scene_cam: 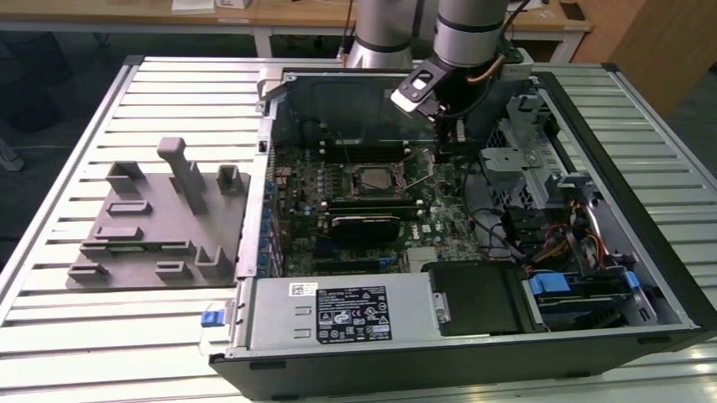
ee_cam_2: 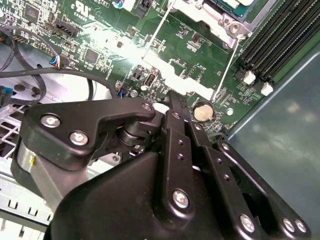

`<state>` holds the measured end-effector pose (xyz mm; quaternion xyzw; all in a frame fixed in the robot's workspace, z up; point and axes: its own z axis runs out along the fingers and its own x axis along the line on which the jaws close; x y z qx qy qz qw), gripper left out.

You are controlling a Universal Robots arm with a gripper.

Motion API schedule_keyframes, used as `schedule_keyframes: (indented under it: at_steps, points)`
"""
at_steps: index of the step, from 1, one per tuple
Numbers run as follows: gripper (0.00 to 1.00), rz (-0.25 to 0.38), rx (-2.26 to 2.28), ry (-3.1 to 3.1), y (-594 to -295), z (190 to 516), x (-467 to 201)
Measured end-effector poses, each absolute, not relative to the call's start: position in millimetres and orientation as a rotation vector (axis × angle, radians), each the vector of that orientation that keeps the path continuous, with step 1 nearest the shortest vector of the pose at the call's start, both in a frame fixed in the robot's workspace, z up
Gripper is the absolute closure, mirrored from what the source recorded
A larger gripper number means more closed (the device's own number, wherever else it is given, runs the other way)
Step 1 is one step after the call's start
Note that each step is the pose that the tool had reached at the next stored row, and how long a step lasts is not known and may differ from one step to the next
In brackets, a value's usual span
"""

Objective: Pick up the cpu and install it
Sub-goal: 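Close the cpu cover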

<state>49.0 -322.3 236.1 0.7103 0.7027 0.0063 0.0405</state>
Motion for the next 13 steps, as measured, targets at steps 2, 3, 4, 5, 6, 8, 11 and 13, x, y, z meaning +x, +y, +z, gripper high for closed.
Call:
schedule_keyframes:
  at_steps: [2, 3, 4, 5, 6, 8, 11, 13]
  points:
    - [0.89, 0.02, 2.176, 2.153, -322.3, 236.1, 48.0]
    - [0.89, 0.02, 2.176, 2.152, -322.3, 236.0, 47.7]
    - [0.89, 0.02, 2.176, 2.153, -322.3, 236.0, 47.1]
    - [0.89, 0.019, 2.176, 2.153, -322.3, 236.0, 46.3]
    - [0.89, 0.019, 2.176, 2.152, -322.3, 236.0, 45.6]
    - [0.89, 0.019, 2.176, 2.153, -322.3, 236.0, 44.2]
    - [0.89, 0.019, 2.176, 2.153, -322.3, 236.0, 41.4]
    - [0.89, 0.02, 2.176, 2.152, -322.3, 236.0, 39.0]
